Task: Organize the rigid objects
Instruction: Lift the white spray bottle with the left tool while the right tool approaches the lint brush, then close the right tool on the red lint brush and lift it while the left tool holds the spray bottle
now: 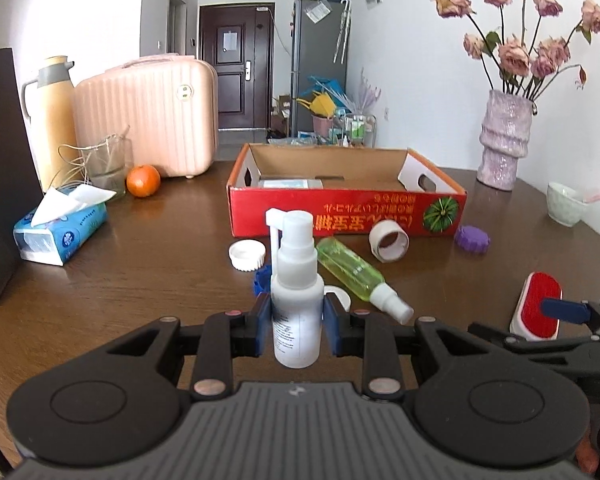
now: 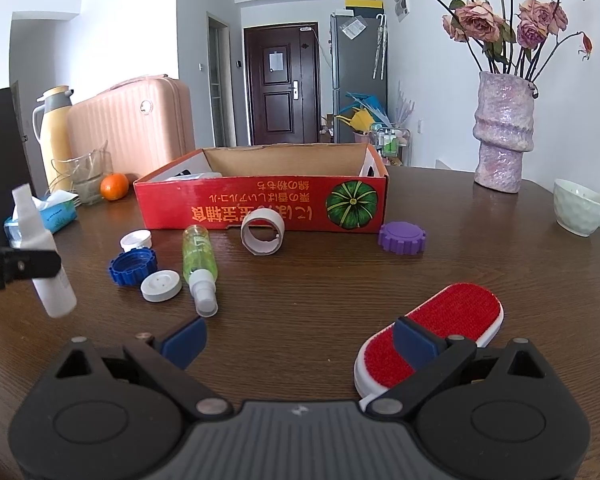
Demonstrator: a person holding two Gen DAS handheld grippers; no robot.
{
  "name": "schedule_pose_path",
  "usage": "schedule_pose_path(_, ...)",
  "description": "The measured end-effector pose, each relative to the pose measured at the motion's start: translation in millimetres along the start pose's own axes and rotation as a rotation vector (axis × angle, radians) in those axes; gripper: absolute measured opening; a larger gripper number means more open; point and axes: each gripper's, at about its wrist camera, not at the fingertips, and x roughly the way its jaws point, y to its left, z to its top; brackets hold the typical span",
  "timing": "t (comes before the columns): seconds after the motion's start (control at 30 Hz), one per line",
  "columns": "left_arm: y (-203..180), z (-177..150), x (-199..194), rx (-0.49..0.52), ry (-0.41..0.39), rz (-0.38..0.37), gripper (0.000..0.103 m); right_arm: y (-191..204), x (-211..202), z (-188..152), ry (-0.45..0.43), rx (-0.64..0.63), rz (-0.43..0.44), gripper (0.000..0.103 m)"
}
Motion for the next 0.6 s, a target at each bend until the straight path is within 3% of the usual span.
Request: schedule_pose_path(0.6,6,3,1,-0.016,-0.026,-0.013,0.028,-21,-18,-6,0.024,0.001,-0.148,0.100)
